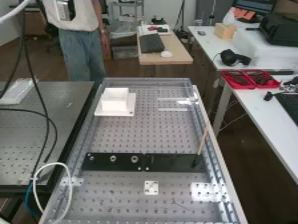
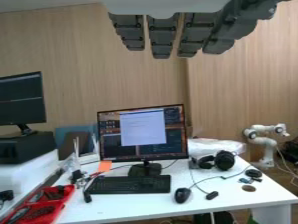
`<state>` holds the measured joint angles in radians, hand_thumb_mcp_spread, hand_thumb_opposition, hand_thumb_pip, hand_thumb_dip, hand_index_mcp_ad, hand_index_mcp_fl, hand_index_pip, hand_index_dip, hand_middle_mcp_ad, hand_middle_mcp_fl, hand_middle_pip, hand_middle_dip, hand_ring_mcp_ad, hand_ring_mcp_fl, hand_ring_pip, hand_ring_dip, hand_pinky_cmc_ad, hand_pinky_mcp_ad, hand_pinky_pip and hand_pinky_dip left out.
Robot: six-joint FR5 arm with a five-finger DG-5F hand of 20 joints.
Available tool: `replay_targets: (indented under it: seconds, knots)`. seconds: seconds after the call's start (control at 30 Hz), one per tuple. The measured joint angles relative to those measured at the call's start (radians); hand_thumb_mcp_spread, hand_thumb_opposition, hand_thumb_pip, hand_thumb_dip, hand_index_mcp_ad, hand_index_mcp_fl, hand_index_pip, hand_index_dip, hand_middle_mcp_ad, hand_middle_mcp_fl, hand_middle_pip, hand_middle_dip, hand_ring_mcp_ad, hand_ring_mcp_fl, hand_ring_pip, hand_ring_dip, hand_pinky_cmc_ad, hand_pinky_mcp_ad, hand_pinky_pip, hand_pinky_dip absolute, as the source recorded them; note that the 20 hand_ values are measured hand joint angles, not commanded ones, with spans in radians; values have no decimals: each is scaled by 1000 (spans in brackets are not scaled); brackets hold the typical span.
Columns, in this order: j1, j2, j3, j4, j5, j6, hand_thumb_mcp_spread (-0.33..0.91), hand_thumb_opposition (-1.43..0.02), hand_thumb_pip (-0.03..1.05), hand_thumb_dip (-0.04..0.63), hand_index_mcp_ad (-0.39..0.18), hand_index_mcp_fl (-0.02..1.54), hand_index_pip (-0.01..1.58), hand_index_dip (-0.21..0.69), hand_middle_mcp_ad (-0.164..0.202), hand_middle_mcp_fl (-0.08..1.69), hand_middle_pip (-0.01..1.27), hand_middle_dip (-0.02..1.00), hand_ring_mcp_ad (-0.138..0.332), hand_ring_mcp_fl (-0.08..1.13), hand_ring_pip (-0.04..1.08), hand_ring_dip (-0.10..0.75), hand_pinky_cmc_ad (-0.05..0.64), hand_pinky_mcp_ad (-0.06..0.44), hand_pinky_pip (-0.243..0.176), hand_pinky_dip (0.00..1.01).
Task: Grab the larger nut and place it in the white container
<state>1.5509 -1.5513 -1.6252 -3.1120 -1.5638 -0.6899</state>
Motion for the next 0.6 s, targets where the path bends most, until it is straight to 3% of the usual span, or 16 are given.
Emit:
replay_targets:
  seconds: [0.1, 0.13, 0.2, 0.23, 0.3, 0.4, 0.6]
  knots:
    - [-2, 4, -7, 2, 1, 2, 0, -2, 12, 0, -5, 3, -9, 0, 65, 3, 16, 26, 70, 3, 12, 14, 61, 49, -12, 17]
    - [-3, 6, -10, 2, 1, 3, 37, -87, 87, 0, -5, 7, 0, 0, 65, 5, 16, 26, 70, 3, 14, 17, 63, 49, -12, 44]
    - [-6, 7, -13, 3, -2, 4, 178, -307, 353, 37, -5, 7, 24, 0, 65, 7, 40, 49, 66, 3, 14, 28, 84, 82, -12, 157]
    - [-7, 8, -14, 4, -6, 4, 208, -393, 414, 38, -5, 9, 37, 0, 65, 3, 56, 65, 70, 3, 10, 33, 96, 101, -12, 215]
    - [-8, 8, -14, 5, -8, 4, 223, -508, 407, 51, -19, 9, 56, -3, 65, 7, 93, 126, 80, 2, 42, 75, 168, 164, -26, 353]
    - [-10, 8, -13, 6, -15, 4, 223, -590, 429, 63, -24, 10, 72, -3, 65, 5, 105, 168, 110, 0, 61, 103, 264, 248, -42, 471]
    - [-13, 6, -8, 6, -22, 3, 213, -663, 464, 63, -24, 9, 72, -3, 68, 3, 122, 202, 145, 0, 72, 131, 353, 314, -75, 585]
